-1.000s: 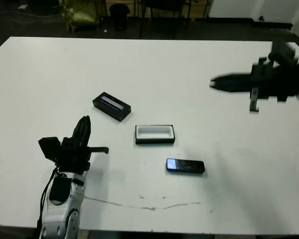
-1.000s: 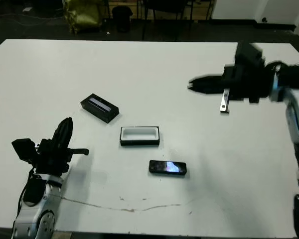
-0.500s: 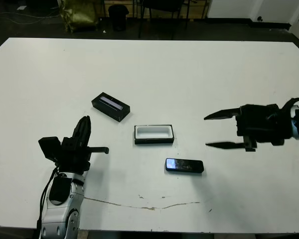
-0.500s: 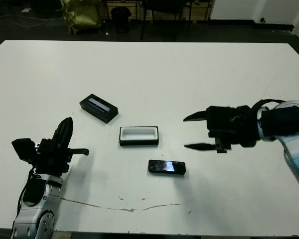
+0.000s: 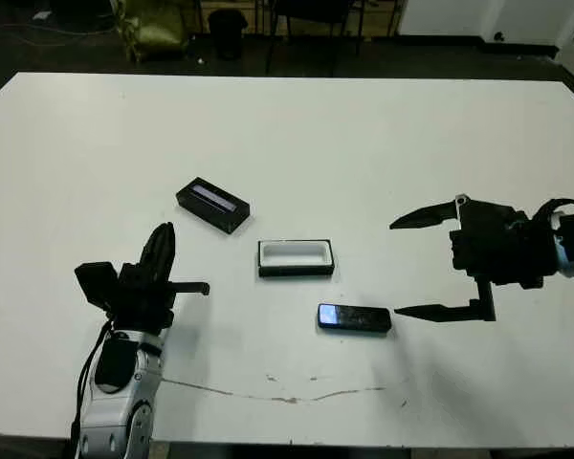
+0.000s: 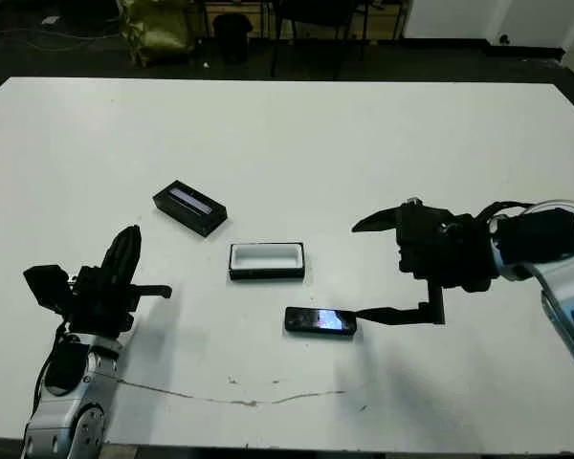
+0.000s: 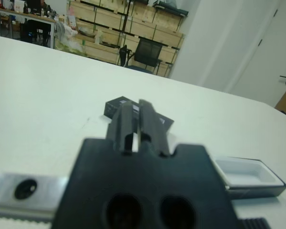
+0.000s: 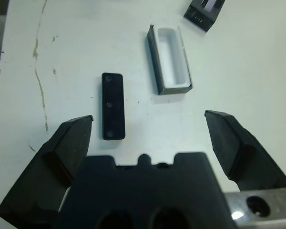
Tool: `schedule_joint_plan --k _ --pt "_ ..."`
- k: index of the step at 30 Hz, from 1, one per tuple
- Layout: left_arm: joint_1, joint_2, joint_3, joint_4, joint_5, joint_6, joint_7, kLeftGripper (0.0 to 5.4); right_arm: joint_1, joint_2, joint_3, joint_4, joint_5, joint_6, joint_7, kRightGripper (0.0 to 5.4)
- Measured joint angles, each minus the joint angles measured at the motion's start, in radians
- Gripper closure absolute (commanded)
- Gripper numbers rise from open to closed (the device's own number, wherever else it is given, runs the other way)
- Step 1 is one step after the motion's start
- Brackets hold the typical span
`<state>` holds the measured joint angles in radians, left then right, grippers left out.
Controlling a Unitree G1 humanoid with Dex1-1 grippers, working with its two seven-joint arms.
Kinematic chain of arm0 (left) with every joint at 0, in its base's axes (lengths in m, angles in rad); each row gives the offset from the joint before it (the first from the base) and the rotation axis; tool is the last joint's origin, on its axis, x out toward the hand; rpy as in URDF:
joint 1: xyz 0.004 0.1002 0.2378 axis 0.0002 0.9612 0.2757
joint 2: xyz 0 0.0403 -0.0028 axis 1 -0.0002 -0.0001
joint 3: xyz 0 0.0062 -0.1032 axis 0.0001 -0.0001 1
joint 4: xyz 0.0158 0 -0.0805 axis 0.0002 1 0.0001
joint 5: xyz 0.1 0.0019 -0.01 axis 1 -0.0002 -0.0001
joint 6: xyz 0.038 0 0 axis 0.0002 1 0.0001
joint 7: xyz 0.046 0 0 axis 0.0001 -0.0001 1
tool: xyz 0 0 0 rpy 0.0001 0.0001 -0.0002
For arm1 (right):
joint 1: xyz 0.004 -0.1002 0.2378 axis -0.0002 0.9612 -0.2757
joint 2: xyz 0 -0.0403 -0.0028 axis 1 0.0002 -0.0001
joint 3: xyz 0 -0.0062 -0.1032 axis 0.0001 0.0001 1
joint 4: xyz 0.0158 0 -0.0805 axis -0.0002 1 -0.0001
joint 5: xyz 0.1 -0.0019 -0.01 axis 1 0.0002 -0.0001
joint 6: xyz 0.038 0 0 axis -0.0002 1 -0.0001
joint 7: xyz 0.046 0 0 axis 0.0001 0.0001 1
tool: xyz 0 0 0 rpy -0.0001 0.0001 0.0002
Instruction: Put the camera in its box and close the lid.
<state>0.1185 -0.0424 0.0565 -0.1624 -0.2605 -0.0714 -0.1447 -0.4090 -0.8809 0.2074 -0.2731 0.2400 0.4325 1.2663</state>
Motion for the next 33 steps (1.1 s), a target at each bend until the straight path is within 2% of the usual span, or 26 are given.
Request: schedule_joint_plan --k 5,11,16,23,30,33 --pt "-0.001 0.0 0.0 -0.001 0.002 0.002 0.003 5.4 -0.017 0.078 0.04 0.18 -0.003 -0.087 0.025 0.01" --pt "0.002 0.0 -0.004 -0.019 0.01 0.021 0.021 5.4 -0.034 0.108 0.065 0.254 -0.017 -0.138 0.052 0.01" --pt "0.001 0.001 -0.003 -0.01 0.009 0.01 0.014 5.4 -0.045 0.108 0.089 0.229 -0.034 -0.074 0.056 0.01" --pt "0.002 0.002 -0.002 0.003 0.016 -0.011 0.01 5.4 -0.057 0.108 0.089 0.203 -0.01 -0.058 0.093 0.01" --pt "0.004 0.001 -0.002 -0.009 0.011 0.014 0.017 5.4 -0.058 0.106 0.086 0.17 0.025 0.005 0.106 0.01" --pt "0.004 0.001 -0.002 -0.008 0.01 0.01 0.015 5.4 -0.052 0.105 0.081 0.162 0.034 0.0 0.106 0.01"
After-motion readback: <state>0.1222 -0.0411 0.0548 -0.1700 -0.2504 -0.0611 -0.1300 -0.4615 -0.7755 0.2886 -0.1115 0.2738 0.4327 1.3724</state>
